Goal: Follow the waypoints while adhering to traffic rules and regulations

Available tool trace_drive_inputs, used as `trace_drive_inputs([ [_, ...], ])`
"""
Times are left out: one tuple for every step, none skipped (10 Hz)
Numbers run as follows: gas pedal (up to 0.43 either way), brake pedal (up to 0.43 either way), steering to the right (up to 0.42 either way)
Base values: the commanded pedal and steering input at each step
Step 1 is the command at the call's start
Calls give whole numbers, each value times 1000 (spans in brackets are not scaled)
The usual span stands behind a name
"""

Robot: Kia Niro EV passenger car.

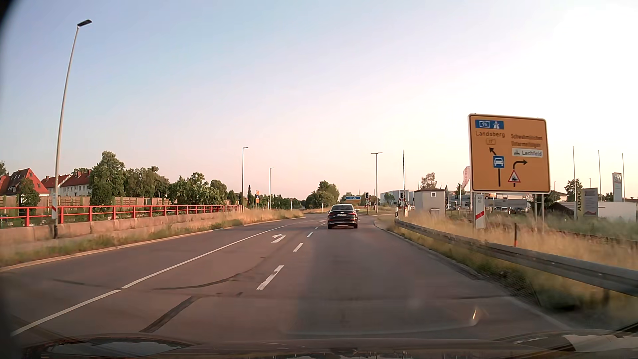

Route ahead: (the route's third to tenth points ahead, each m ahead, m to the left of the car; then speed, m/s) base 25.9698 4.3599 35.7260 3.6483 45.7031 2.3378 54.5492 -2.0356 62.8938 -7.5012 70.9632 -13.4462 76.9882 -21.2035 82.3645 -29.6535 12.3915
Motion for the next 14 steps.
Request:
trace_drive_inputs([
  [87,18,3],
  [87,6,3],
  [87,6,3],
  [87,18,3],
  [98,18,3],
  [98,12,3],
  [98,12,3],
  [98,18,3],
  [98,12,3],
  [98,12,3],
  [98,6,3],
  [98,18,3],
  [98,6,3],
  [98,18,6],
])
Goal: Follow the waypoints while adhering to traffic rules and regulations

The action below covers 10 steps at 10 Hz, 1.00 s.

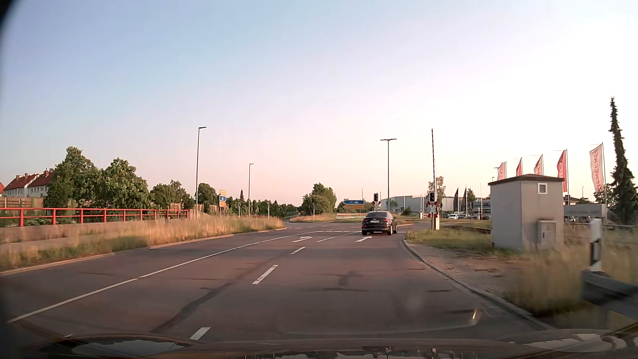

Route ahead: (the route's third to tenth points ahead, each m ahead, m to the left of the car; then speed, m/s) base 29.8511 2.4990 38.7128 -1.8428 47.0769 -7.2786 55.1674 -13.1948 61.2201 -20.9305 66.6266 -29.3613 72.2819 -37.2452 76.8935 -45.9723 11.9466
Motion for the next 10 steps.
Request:
trace_drive_inputs([
  [98,18,10],
  [98,18,15],
  [98,18,21],
  [98,18,28],
  [98,18,39],
  [98,18,45],
  [98,18,48],
  [98,18,49],
  [110,18,50],
  [110,12,51],
])
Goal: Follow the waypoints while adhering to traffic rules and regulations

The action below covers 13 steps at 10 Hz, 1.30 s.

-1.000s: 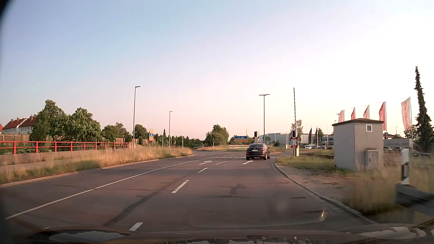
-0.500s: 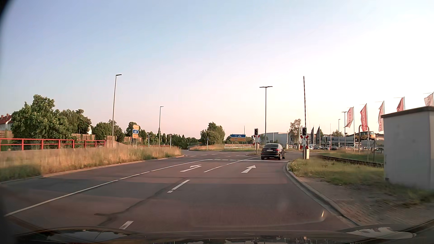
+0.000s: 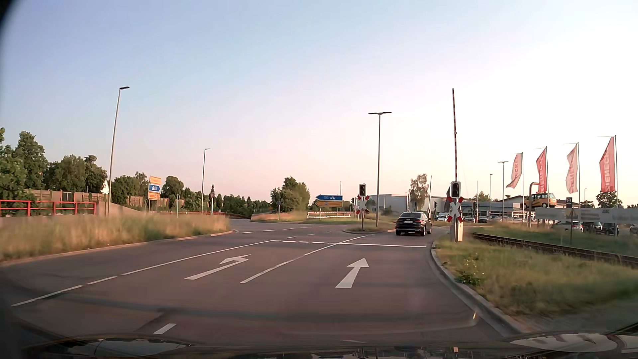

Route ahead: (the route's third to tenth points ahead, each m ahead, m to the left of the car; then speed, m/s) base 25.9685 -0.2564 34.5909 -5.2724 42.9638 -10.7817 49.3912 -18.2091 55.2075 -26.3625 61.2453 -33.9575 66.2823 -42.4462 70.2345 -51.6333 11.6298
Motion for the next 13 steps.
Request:
trace_drive_inputs([
  [110,18,54],
  [110,12,59],
  [118,18,64],
  [130,18,67],
  [130,18,67],
  [150,18,67],
  [150,18,67],
  [150,18,67],
  [150,18,64],
  [150,18,63],
  [150,18,63],
  [150,18,63],
  [150,18,63],
])
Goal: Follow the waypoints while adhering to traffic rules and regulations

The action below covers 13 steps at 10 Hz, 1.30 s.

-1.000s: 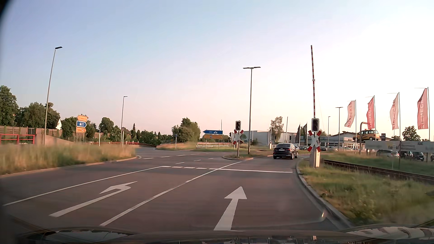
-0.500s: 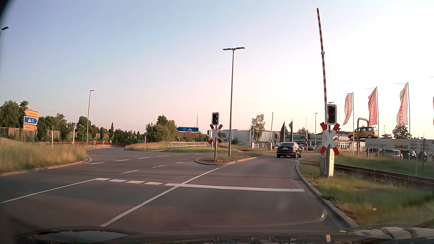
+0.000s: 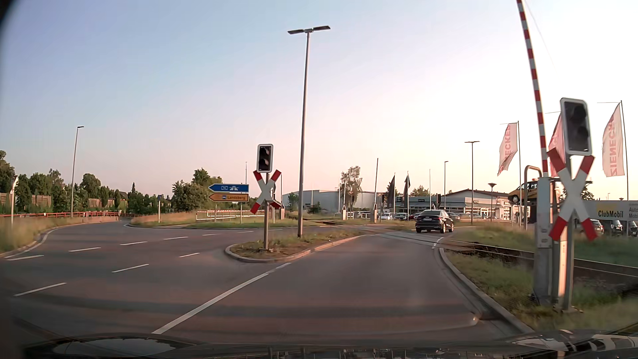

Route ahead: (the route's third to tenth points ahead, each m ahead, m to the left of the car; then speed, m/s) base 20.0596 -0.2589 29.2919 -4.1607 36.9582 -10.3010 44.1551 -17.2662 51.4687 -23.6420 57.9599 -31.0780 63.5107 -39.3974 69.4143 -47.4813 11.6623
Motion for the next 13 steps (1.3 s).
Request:
trace_drive_inputs([
  [150,18,63],
  [150,18,64],
  [150,18,64],
  [130,18,66],
  [130,18,68],
  [110,18,73],
  [98,18,77],
  [98,18,81],
  [98,18,82],
  [98,18,82],
  [98,18,84],
  [98,6,86],
  [110,18,92],
])
